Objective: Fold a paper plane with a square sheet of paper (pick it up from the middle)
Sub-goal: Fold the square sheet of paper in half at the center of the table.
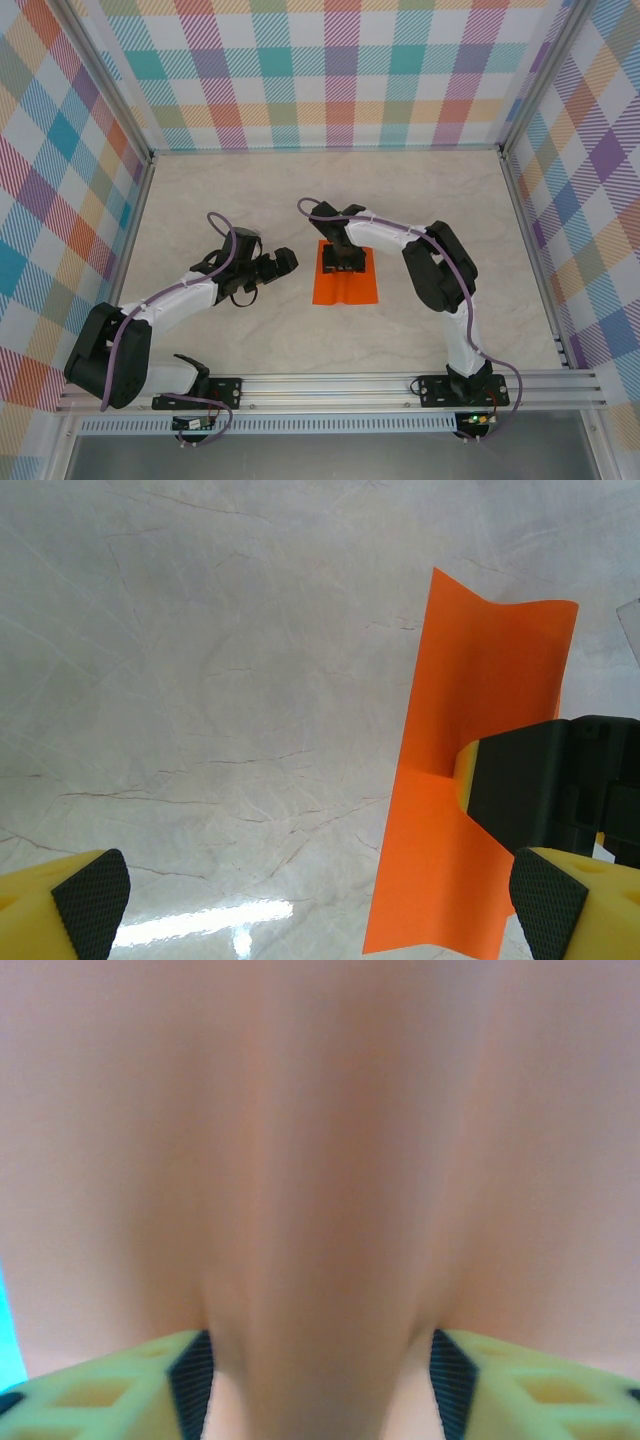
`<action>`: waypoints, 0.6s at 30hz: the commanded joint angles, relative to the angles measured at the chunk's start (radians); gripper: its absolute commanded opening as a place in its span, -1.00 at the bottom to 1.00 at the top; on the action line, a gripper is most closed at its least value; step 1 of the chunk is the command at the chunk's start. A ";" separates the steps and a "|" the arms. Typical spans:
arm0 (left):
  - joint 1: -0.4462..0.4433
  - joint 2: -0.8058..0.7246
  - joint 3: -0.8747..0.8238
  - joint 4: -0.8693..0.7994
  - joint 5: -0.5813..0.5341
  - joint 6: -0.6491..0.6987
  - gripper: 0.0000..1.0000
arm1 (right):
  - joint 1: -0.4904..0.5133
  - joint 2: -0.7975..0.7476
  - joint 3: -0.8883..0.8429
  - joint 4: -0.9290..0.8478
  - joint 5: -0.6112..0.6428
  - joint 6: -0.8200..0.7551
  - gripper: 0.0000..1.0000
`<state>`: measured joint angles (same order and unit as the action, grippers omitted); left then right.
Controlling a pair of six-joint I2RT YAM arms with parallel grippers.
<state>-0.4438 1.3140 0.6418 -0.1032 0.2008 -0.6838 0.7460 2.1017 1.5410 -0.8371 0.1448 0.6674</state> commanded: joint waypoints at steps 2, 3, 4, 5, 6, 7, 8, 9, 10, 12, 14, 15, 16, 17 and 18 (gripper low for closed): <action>-0.003 -0.015 0.019 -0.034 -0.003 0.015 1.00 | -0.006 -0.046 -0.035 0.027 -0.064 -0.004 -0.08; -0.002 -0.019 0.019 -0.039 -0.008 0.015 1.00 | -0.013 -0.063 -0.044 0.039 -0.079 -0.002 -0.20; -0.002 -0.024 0.019 -0.044 -0.014 0.015 1.00 | -0.020 -0.084 -0.056 0.053 -0.100 0.001 -0.28; -0.002 -0.029 0.018 -0.048 -0.020 0.014 1.00 | -0.027 -0.101 -0.066 0.065 -0.115 0.005 -0.29; -0.003 -0.034 0.018 -0.052 -0.024 0.012 1.00 | -0.036 -0.121 -0.076 0.077 -0.136 0.008 -0.30; -0.003 -0.039 0.019 -0.056 -0.030 0.009 1.00 | -0.044 -0.142 -0.087 0.097 -0.170 0.008 -0.39; -0.003 -0.042 0.018 -0.060 -0.034 0.008 1.00 | -0.051 -0.160 -0.098 0.117 -0.201 0.012 -0.43; -0.001 -0.046 0.019 -0.062 -0.037 0.005 1.00 | -0.058 -0.181 -0.111 0.147 -0.241 0.022 -0.43; 0.001 -0.050 0.020 -0.064 -0.038 0.001 1.00 | -0.067 -0.204 -0.126 0.181 -0.284 0.032 -0.39; 0.008 -0.052 0.022 -0.060 -0.021 -0.010 1.00 | -0.082 -0.246 -0.156 0.261 -0.383 0.055 -0.37; 0.021 -0.058 0.022 -0.047 0.013 -0.024 1.00 | -0.104 -0.286 -0.203 0.378 -0.500 0.096 -0.35; 0.030 -0.064 0.020 -0.037 0.032 -0.034 1.00 | -0.116 -0.304 -0.232 0.458 -0.576 0.120 -0.33; 0.040 -0.070 0.019 -0.025 0.052 -0.047 1.00 | -0.127 -0.317 -0.257 0.531 -0.648 0.138 -0.31; 0.050 -0.077 0.018 -0.014 0.072 -0.056 1.00 | -0.134 -0.320 -0.270 0.584 -0.696 0.146 -0.30; 0.060 -0.084 0.018 0.001 0.095 -0.070 1.00 | -0.143 -0.319 -0.279 0.608 -0.731 0.150 -0.29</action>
<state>-0.4118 1.2640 0.6422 -0.1307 0.2287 -0.7128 0.6182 1.7943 1.2972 -0.4309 -0.3664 0.7589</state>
